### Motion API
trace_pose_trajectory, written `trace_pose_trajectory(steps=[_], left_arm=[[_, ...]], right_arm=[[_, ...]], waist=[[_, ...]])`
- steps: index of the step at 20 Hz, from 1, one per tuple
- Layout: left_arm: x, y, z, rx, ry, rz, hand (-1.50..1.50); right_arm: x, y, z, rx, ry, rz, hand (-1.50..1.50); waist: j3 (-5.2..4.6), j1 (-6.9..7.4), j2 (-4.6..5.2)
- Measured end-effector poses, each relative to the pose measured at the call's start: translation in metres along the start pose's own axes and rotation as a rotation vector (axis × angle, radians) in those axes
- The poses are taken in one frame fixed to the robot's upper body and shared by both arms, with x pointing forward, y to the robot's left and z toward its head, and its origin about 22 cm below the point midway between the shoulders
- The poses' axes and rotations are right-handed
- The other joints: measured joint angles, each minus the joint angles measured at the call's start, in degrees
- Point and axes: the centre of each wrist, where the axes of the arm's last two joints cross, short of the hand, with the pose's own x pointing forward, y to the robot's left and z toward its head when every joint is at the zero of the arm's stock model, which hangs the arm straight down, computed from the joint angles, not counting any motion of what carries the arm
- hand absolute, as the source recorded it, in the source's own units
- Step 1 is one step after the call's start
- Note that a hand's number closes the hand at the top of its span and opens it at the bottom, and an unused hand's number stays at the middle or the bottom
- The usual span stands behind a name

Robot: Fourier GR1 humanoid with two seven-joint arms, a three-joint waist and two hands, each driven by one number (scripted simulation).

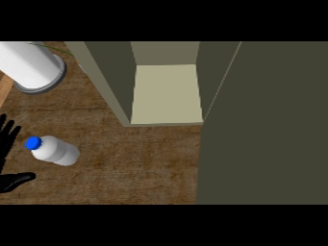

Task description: Pick up the bottled water, place it into the cabinet and close the cabinet

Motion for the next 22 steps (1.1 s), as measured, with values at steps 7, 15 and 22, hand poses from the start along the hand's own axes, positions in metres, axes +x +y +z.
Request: trace_pose_trajectory(steps=[7, 15, 22], left_arm=[[-0.049, 0.01, -0.01, 0.011, 0.047, 0.02, -1.5], [-0.102, 0.004, -0.01, -0.052, 0.056, 0.062, -1.5], [-0.124, -0.001, -0.014, -0.081, 0.04, 0.103, 1.5]], right_arm=[[-0.001, 0.003, 0.012, -0.003, -0.003, -0.009, -1.5], [0.0, 0.005, 0.02, 0.003, -0.002, -0.007, -1.5], [0.0, 0.006, 0.027, 0.003, -0.002, -0.005, -1.5]], waist=[[-0.05, -0.44, 0.05], [-0.11, -0.61, 0.17], [-0.16, -0.78, 0.28]])
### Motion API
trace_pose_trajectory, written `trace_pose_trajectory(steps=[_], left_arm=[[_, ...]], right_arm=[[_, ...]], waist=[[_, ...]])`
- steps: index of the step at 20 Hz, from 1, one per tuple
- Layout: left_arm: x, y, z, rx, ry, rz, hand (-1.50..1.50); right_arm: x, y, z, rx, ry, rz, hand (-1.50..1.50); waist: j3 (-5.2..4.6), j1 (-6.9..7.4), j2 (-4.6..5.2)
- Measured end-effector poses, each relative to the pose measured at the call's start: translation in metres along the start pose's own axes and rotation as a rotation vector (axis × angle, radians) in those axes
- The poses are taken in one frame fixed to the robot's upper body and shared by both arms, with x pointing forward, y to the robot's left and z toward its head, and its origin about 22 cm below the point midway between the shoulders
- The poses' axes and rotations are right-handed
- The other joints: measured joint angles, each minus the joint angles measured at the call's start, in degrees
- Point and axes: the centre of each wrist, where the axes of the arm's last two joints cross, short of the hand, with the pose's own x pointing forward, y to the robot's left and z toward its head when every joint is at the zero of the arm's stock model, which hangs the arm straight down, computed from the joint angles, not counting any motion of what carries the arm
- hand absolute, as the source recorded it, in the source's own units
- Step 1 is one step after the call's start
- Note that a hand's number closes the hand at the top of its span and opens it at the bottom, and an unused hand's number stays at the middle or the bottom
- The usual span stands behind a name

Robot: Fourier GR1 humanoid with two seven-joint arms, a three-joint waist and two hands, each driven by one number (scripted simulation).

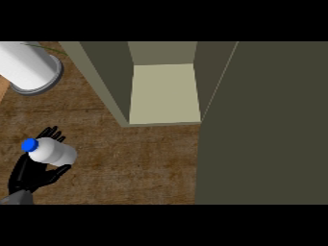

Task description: Pick up the bottled water, place it into the cabinet and close the cabinet

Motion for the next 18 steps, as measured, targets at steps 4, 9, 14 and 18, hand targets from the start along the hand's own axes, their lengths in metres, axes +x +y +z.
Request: trace_pose_trajectory(steps=[4, 9, 14, 18], left_arm=[[-0.009, -0.003, -0.001, 0.006, -0.017, -0.026, 1.5], [-0.008, -0.008, -0.01, 0.009, -0.083, -0.148, 1.5], [-0.025, -0.037, -0.014, -0.034, -0.184, -0.252, 1.5], [-0.034, -0.053, -0.011, -0.087, -0.251, -0.336, 1.5]], right_arm=[[0.0, 0.0, 0.001, 0.0, -0.005, 0.003, -1.5], [0.0, 0.002, 0.003, 0.004, -0.006, 0.0, -1.5], [0.001, 0.001, 0.007, -0.007, 0.004, 0.014, -1.5], [0.002, 0.002, 0.01, -0.014, 0.01, 0.014, -1.5]], waist=[[0.03, -0.09, 0.07], [0.17, -0.26, 0.05], [0.55, 0.06, -0.29], [0.98, 0.64, -0.64]])
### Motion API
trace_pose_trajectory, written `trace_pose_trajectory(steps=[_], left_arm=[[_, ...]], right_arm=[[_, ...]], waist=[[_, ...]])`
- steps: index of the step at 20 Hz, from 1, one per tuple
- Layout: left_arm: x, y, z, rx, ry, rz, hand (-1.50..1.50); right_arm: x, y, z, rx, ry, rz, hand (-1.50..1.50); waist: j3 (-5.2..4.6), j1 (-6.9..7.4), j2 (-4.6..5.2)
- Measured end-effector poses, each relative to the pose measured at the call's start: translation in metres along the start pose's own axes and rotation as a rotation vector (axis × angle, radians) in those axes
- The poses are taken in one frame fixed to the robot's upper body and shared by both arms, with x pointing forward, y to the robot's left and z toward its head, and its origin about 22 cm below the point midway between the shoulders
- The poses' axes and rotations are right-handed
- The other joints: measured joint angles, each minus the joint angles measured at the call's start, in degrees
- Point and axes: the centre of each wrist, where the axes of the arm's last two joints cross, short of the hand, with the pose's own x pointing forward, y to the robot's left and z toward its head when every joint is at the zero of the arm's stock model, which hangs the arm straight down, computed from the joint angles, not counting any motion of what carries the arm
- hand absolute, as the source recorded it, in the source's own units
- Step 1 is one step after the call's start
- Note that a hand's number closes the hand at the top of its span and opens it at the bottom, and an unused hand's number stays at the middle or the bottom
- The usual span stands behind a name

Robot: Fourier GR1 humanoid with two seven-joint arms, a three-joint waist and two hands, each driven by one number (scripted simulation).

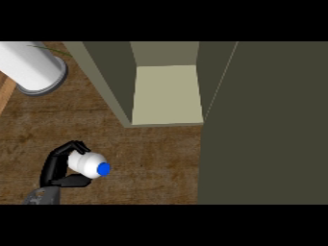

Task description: Pick up the bottled water, place it into the cabinet and close the cabinet

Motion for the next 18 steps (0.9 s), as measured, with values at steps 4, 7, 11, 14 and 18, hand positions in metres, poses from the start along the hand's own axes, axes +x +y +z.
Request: trace_pose_trajectory(steps=[4, 7, 11, 14, 18], left_arm=[[0.0, -0.02, -0.004, -0.026, -0.03, -0.004, 1.5], [0.001, -0.036, -0.01, -0.05, -0.038, 0.02, 1.5], [0.005, -0.067, -0.02, -0.089, -0.041, 0.078, 1.5], [0.012, -0.093, -0.034, -0.118, -0.037, 0.13, 1.5], [0.027, -0.121, -0.051, -0.129, -0.026, 0.176, 1.5]], right_arm=[[0.001, -0.001, 0.001, -0.004, 0.004, 0.011, -1.5], [0.0, 0.0, 0.001, -0.01, 0.0, 0.012, -1.5], [-0.001, 0.0, 0.002, -0.006, 0.003, 0.014, -1.5], [0.0, -0.002, 0.004, -0.003, 0.011, 0.022, -1.5], [0.001, 0.0, 0.005, -0.006, 0.018, 0.014, -1.5]], waist=[[0.15, 0.5, -0.08], [0.1, 0.81, -0.1], [-0.16, 0.8, -0.06], [-0.45, 0.58, -0.02], [-0.65, 0.45, 0.01]])
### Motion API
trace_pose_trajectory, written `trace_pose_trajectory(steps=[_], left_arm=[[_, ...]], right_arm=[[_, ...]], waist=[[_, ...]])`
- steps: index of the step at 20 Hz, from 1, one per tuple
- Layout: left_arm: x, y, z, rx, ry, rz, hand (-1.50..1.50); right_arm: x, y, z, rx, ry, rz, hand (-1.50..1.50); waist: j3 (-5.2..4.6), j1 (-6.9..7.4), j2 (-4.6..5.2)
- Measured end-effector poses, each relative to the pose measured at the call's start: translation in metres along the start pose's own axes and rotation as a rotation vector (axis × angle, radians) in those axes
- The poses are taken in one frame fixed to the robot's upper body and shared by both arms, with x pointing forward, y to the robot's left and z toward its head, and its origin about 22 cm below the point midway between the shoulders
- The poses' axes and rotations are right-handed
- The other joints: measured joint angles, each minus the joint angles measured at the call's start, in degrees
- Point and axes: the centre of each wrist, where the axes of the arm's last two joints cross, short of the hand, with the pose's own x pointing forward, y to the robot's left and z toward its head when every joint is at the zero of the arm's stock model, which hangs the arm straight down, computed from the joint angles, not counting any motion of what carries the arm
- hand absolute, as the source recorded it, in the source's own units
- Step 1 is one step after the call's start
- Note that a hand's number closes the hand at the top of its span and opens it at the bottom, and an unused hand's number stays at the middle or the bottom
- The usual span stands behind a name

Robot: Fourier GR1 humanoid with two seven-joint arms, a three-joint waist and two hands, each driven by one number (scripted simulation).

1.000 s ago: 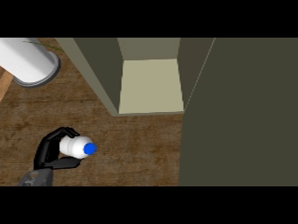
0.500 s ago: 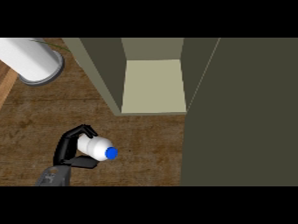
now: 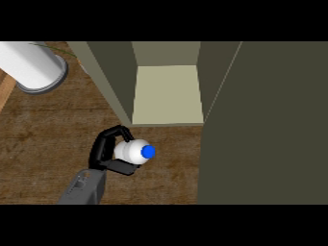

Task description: Pick up the bottled water, place it into the cabinet and close the cabinet

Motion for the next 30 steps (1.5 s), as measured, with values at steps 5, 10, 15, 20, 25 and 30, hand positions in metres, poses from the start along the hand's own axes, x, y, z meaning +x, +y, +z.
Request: trace_pose_trajectory(steps=[5, 10, 15, 20, 25, 30], left_arm=[[0.023, -0.033, -0.031, -0.008, 0.018, 0.007, 1.5], [0.053, -0.068, -0.06, 0.004, 0.037, 0.007, 1.5], [0.077, -0.093, -0.092, 0.041, 0.047, -0.03, 1.5], [0.096, -0.103, -0.126, 0.079, 0.083, -0.057, 1.5], [0.104, -0.1, -0.148, 0.139, 0.131, -0.057, 1.5], [0.104, -0.096, -0.161, 0.242, 0.144, -0.166, 1.5]], right_arm=[[0.0, -0.004, 0.001, -0.006, -0.017, 0.028, -1.5], [0.0, -0.01, 0.003, -0.002, -0.02, 0.054, -1.5], [0.001, -0.015, 0.004, 0.001, -0.033, 0.075, -1.5], [0.001, -0.019, 0.007, 0.009, -0.031, 0.083, -1.5], [0.003, -0.022, 0.011, 0.022, -0.031, 0.085, -1.5], [0.003, -0.025, 0.011, 0.032, -0.037, 0.088, -1.5]], waist=[[-0.07, -0.19, 0.1], [-0.08, -0.42, 0.23], [-0.1, -1.07, 0.5], [-0.09, -1.62, 0.66], [-0.1, -2.03, 0.92], [-0.1, -2.57, 1.27]])
